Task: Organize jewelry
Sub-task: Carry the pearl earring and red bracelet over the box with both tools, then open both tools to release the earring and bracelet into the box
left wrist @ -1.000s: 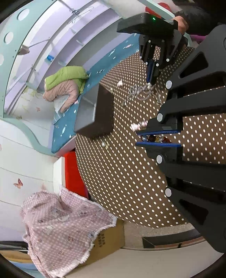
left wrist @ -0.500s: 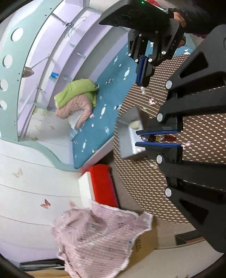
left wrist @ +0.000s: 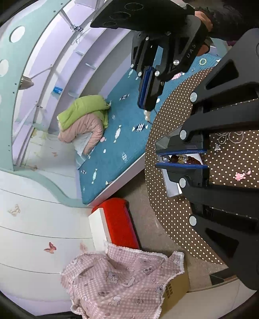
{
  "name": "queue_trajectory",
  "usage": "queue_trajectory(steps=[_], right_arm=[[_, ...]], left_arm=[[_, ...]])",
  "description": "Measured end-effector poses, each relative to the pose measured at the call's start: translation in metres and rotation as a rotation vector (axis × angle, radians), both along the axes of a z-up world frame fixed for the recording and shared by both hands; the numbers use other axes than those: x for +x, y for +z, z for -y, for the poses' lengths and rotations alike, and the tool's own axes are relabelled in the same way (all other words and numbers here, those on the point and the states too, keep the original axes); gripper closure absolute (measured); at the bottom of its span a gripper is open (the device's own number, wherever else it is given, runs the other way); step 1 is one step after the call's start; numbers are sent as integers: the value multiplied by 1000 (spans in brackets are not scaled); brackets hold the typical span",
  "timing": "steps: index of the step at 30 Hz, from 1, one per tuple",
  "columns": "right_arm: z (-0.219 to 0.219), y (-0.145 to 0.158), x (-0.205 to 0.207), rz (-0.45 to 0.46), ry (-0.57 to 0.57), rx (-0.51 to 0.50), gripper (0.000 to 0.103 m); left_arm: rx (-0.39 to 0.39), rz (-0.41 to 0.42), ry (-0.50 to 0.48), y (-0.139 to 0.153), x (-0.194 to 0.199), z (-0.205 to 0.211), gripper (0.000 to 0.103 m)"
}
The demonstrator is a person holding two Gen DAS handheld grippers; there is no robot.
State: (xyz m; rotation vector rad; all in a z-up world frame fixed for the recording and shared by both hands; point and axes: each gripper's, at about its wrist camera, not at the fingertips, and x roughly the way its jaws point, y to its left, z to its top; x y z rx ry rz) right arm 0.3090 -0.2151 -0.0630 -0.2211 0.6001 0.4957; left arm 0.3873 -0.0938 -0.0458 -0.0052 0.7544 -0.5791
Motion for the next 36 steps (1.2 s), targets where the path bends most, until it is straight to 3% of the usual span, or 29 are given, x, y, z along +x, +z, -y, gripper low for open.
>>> queue_trajectory(steps=[8, 9, 11, 12, 13, 14, 15, 16, 19, 28, 36], right_arm=[[-5, -35, 36, -134, -36, -6, 95], [-5, -38, 38, -153, -41, 2, 93], [-4, -44, 43, -170, -71, 9, 70], [-2, -46, 44, -175, -81, 20, 62], [0, -46, 44, -173, -88, 28, 43], [1, -46, 42, -161, -99, 31, 30], [2, -45, 40, -153, -107, 37, 26], [3, -45, 38, -149, -110, 45, 21], [7, -41, 32, -125, -140, 55, 8], [12, -26, 15, -91, -171, 107, 8], [24, 7, -25, -8, -189, 171, 8]], left_arm=[[42, -70, 7, -34, 28, 16, 95], [47, -75, 12, -37, 29, 16, 91], [48, -83, 29, -42, 31, 13, 64], [55, -71, 53, -42, 30, 11, 35], [56, -59, 66, -41, 30, 8, 24], [56, -49, 73, -40, 28, 5, 23], [57, -47, 77, -39, 27, 2, 21], [65, -41, 93, -38, 26, 0, 11], [85, -5, 157, -35, 19, -11, 9], [95, 74, 254, -19, -17, -32, 6], [84, 169, 308, 6, -60, -51, 6]])
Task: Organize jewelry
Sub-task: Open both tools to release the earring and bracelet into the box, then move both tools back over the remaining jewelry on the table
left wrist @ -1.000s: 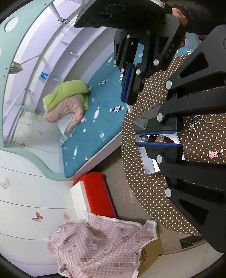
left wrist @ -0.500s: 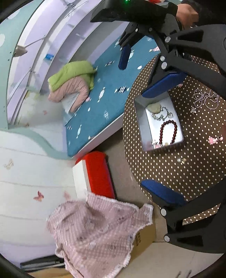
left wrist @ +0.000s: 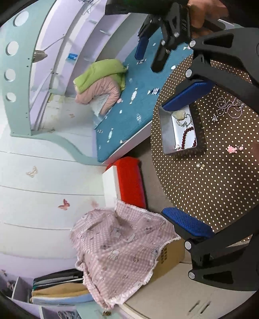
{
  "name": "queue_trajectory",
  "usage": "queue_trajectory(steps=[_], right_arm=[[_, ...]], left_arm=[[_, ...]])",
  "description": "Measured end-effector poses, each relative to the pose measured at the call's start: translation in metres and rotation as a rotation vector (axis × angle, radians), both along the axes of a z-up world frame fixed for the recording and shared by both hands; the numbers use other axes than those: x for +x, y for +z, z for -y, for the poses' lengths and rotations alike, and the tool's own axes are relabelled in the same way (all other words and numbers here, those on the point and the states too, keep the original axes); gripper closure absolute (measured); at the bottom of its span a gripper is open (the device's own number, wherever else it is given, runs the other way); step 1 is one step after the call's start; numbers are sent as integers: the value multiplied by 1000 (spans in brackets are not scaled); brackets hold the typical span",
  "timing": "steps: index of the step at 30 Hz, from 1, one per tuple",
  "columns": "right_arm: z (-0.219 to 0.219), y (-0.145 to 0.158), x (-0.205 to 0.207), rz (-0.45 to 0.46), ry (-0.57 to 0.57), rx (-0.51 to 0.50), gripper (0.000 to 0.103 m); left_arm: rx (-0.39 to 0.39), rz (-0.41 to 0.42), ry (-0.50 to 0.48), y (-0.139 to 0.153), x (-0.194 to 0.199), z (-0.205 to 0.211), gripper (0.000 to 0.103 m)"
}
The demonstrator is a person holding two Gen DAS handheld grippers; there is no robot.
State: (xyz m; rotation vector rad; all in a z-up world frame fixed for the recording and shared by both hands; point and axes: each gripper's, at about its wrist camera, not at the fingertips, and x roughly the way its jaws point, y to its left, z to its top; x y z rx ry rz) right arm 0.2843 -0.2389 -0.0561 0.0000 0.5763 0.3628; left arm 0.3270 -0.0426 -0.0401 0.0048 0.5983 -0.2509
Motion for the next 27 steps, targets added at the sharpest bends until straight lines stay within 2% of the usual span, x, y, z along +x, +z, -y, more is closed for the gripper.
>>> queue_trajectory(steps=[7, 15, 27], right_arm=[[18, 14, -49, 49, -41, 41, 8], [28, -12, -91, 0, -99, 50, 8], [-3, -85, -101, -186, -87, -15, 8]], left_arm=[[-19, 55, 32, 7, -39, -18, 5], [-8, 63, 66, -14, -74, -33, 5], [12, -100, 45, -91, -96, -33, 5]])
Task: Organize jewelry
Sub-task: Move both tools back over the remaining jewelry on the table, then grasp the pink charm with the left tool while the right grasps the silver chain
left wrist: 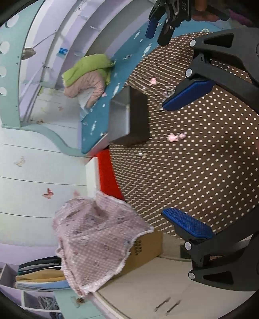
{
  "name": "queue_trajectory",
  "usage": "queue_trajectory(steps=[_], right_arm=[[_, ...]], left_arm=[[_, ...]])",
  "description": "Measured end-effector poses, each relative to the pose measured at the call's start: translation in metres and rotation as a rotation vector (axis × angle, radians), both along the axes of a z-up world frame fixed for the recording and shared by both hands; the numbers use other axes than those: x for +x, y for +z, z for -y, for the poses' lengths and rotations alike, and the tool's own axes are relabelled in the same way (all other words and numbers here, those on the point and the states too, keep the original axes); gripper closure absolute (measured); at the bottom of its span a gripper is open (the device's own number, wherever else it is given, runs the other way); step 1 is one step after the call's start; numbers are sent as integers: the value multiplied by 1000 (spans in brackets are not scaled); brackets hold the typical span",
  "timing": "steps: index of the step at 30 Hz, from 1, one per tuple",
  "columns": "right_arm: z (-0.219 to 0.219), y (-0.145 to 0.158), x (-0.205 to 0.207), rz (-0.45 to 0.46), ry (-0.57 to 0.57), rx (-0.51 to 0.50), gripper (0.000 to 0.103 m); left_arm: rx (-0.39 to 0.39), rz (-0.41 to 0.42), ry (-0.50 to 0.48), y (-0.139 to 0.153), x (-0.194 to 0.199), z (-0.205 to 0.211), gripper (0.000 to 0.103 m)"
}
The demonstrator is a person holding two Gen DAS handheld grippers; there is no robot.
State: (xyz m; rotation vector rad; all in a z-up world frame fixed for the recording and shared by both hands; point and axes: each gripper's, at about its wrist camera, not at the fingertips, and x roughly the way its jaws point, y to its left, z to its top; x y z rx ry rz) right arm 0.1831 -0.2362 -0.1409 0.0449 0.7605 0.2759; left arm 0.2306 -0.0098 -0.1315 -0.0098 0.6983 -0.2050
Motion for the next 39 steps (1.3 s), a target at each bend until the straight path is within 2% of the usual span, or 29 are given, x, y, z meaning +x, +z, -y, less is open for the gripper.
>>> queue_trajectory(steps=[5, 11, 16, 18, 23, 30, 32, 33, 35, 36, 37, 38, 39], right_arm=[[-18, -24, 1, -53, 45, -54, 8], [-26, -54, 9, -126, 56, -44, 8], [-29, -66, 14, -137, 62, -30, 8], [-32, -68, 17, -133, 67, -31, 11], [-41, -74, 24, -143, 92, -45, 34], [-47, -76, 27, -135, 108, -35, 47], [-49, -78, 28, -139, 115, -31, 56], [-50, -79, 27, -138, 117, -34, 57], [-53, -79, 26, -130, 113, -48, 64], [-54, -79, 26, -128, 112, -50, 67], [-54, -79, 26, -127, 112, -52, 74], [-54, -80, 26, -125, 114, -56, 83], [-55, -80, 25, -123, 125, -53, 86]], left_arm=[[-1, -50, -1, -24, 5, -2, 5], [19, -100, -25, -49, 21, 10, 5], [37, -139, -41, -66, 39, 21, 5], [41, -154, -45, -73, 46, 25, 5], [52, -178, -48, -85, 61, 31, 6], [56, -204, -51, -94, 72, 37, 6], [58, -214, -61, -97, 73, 40, 15], [57, -223, -65, -99, 74, 42, 29], [69, -219, -70, -101, 74, 45, 32], [75, -215, -74, -101, 75, 46, 39], [77, -212, -82, -101, 75, 47, 48], [71, -212, -90, -101, 75, 48, 54], [60, -215, -98, -100, 76, 47, 66]])
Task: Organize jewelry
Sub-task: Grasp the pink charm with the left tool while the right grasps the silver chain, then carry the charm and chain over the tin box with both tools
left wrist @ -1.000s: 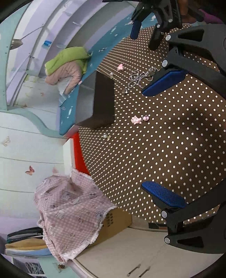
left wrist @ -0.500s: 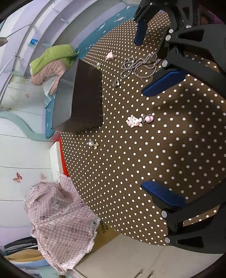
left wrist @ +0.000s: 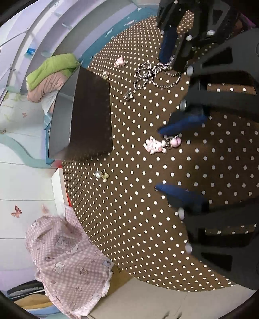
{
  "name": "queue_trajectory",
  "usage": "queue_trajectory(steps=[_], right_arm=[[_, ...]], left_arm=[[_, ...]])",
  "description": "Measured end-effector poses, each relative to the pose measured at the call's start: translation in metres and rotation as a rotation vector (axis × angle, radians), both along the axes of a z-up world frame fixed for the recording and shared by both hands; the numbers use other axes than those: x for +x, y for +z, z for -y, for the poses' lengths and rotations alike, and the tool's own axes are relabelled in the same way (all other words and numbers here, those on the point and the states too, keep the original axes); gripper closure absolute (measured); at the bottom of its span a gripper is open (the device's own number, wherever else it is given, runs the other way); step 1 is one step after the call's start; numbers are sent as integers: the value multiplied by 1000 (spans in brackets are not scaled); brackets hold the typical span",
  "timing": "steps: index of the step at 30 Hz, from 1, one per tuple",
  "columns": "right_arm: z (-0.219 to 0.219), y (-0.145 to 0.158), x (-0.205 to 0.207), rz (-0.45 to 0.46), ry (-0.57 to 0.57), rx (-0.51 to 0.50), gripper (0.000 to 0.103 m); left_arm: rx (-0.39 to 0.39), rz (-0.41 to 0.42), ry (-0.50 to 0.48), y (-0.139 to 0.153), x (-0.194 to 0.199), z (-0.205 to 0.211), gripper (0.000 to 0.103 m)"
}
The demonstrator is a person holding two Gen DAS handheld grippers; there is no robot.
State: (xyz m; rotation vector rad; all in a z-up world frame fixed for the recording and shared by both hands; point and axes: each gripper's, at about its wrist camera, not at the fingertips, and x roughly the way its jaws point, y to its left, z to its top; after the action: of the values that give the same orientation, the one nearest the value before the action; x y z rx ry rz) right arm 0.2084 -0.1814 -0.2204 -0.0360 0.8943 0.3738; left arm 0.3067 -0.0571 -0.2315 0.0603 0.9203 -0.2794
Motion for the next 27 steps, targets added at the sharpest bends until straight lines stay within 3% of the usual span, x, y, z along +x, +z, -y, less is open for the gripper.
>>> queue_trajectory(steps=[1, 3, 12, 27], right_arm=[[-1, 0, -1, 6, 8, -1, 91], [-2, 1, -4, 13, 16, -12, 91], [16, 31, -10, 55, 11, 52, 92], [31, 112, -6, 218, 49, 50, 92]], left_arm=[[-21, -9, -10, 1, 1, -1, 80], [-56, -30, -23, 1, 2, -3, 92], [-88, -9, -36, 14, -16, -8, 93], [-56, 146, -53, 87, -33, -15, 93]])
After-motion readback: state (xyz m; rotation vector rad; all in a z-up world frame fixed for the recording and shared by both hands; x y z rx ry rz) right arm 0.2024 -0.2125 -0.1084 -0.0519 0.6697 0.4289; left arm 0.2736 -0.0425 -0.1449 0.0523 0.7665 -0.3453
